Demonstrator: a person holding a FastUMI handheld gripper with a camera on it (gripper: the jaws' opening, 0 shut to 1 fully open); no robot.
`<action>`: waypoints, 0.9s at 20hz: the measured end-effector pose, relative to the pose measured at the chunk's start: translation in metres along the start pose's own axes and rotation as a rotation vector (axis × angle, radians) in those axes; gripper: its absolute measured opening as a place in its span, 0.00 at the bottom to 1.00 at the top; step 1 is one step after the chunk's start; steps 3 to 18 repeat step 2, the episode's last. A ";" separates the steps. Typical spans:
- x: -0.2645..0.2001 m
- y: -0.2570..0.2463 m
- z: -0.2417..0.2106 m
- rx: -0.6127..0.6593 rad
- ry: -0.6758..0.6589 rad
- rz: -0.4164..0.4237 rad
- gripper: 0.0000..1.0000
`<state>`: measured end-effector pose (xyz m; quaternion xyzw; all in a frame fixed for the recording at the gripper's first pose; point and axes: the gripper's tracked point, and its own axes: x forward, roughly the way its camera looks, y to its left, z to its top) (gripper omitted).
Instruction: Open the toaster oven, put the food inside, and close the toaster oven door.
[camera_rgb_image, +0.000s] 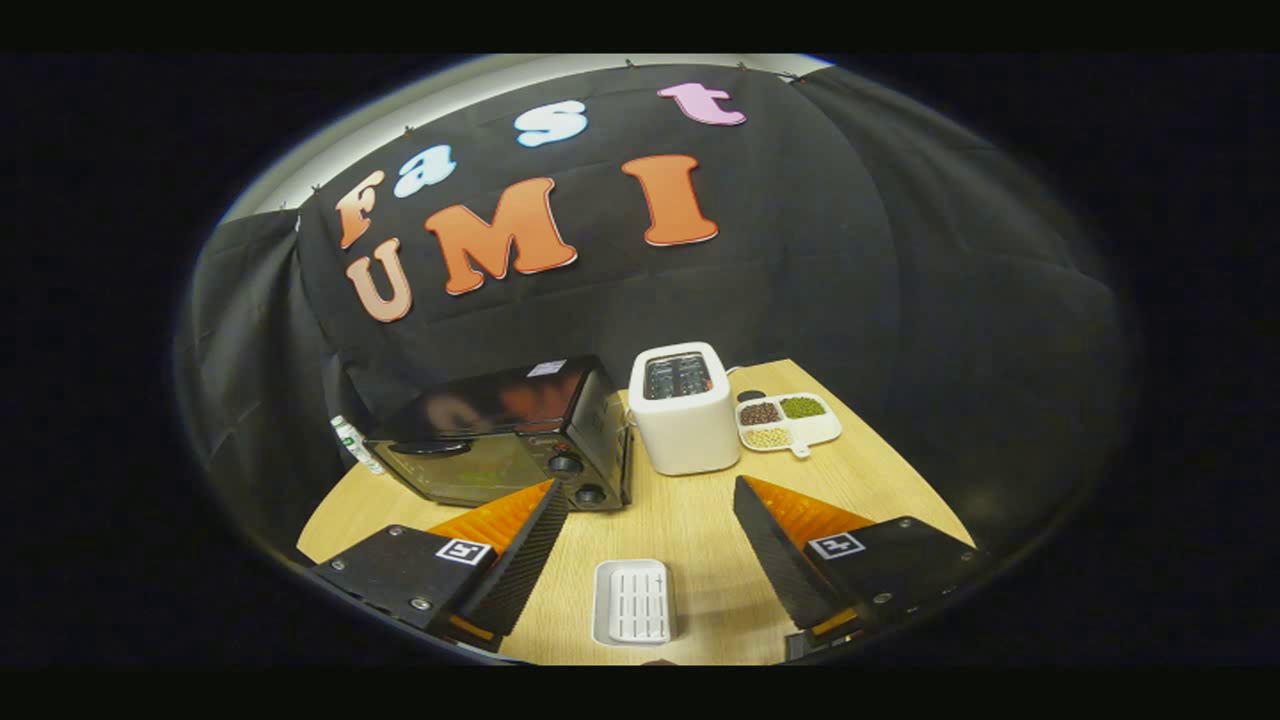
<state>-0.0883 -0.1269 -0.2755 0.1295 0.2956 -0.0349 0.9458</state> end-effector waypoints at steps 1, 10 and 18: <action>0.000 -0.004 0.001 0.005 -0.008 -0.003 0.99; 0.000 -0.007 0.001 0.009 -0.011 -0.008 0.99; 0.000 -0.007 0.001 0.009 -0.011 -0.008 0.99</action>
